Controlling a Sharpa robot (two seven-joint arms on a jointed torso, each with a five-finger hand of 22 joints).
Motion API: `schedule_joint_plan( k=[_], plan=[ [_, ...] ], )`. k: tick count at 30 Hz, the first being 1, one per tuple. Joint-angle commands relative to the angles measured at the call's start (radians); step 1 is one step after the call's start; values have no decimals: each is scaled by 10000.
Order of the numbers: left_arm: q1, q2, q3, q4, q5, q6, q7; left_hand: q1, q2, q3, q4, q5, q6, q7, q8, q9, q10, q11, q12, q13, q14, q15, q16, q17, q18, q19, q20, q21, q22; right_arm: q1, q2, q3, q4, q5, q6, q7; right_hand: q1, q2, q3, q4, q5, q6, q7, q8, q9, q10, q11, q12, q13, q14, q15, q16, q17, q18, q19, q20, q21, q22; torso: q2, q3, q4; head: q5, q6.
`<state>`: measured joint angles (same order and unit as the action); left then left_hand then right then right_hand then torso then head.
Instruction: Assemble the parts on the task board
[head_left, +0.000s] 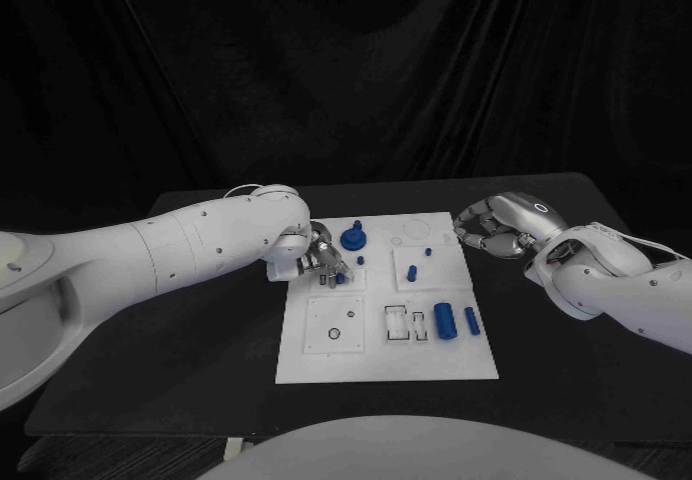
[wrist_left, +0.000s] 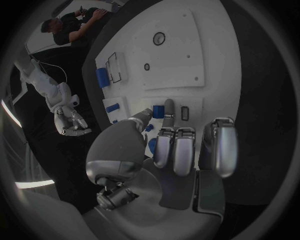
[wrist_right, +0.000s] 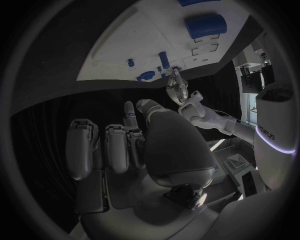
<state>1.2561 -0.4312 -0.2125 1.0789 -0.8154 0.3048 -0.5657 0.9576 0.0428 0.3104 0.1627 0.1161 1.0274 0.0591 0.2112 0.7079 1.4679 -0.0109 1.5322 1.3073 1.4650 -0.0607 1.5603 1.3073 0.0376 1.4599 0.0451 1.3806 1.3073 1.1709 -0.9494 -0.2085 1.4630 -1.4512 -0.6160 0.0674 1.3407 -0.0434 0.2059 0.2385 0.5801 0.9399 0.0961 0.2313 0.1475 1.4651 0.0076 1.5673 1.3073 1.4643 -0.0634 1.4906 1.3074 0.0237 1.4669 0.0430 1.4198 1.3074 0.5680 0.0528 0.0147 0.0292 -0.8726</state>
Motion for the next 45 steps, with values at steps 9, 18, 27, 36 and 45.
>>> schedule_joint_plan(
  k=[9, 18, 27, 36, 45],
  plan=[
    [-25, -45, 4, 14, 47, -42, 59, -32, 227, -118, 61, 123, 122, -31, 155, 122, 718, -44, 10, 2249, 953, -39, -4, 2400, 86, 29, 46, 7, 2026, -44, 34, 7, -41, 6, 98, -89, 80, -4, 46, -17, 58, 35, 29, -52, 11, 1057, 46, 35, 2635, 735, 67, -43, 920, 161, 376, 82, -52, 2101, 6, 1, 3, 32, 0],
    [-26, -97, 4, 40, 47, -217, 111, -23, 411, -134, 161, 123, 142, -59, 209, 195, 738, -70, 32, 2271, 974, -62, 16, 2443, 77, 58, 25, 46, 2038, -52, 64, 7, -68, 6, 145, -92, 81, -1, 49, -17, 59, 35, 30, -52, 11, 1057, 46, 35, 2635, 733, 67, -48, 910, 164, 371, 83, -65, 2097, 0, 1, 3, 28, 0],
    [-26, -268, 5, 299, 47, -501, 274, -54, 9, -650, 239, -498, 94, -63, 281, 346, 763, -82, 57, 2296, 986, -81, 28, 2468, 70, 87, -1, 71, 2046, -55, 69, 7, -82, 6, 156, -93, 81, -1, 49, -17, 59, 35, 30, -52, 11, 1057, 46, 35, 2635, 733, 67, -48, 910, 164, 371, 83, -65, 2097, 3, 0, 6, 73, 0],
    [296, -825, 10, 1134, 48, -885, 551, -178, -381, -1417, 511, -676, 153, -113, 395, 500, 836, -132, 139, 2379, 1042, -132, 87, 2596, 47, 163, -50, 166, 2075, -56, 25, 7, -75, 6, 115, -103, 81, 3, 54, -20, 58, 34, 31, -54, 12, 1057, 47, 35, 2635, 734, 69, -46, 914, 164, 371, 84, -64, 2097, 0, 1, 1, 126, 0],
    [1327, -1387, 12, 1567, 49, -608, 802, 406, -330, -2444, 922, -678, 342, -570, 2170, 2430, 1029, -560, 386, 2635, 1057, -525, 105, 2635, -170, 692, -442, 1088, 2362, -55, -87, 7, 105, 6, -81, 83, 82, 3, 56, -23, 62, 39, 31, -52, 14, 1057, 41, 35, 2635, 751, 68, -5, 997, 139, 413, 85, 33, 2131, -8, 1, 4, 80, 0]
  ],
)
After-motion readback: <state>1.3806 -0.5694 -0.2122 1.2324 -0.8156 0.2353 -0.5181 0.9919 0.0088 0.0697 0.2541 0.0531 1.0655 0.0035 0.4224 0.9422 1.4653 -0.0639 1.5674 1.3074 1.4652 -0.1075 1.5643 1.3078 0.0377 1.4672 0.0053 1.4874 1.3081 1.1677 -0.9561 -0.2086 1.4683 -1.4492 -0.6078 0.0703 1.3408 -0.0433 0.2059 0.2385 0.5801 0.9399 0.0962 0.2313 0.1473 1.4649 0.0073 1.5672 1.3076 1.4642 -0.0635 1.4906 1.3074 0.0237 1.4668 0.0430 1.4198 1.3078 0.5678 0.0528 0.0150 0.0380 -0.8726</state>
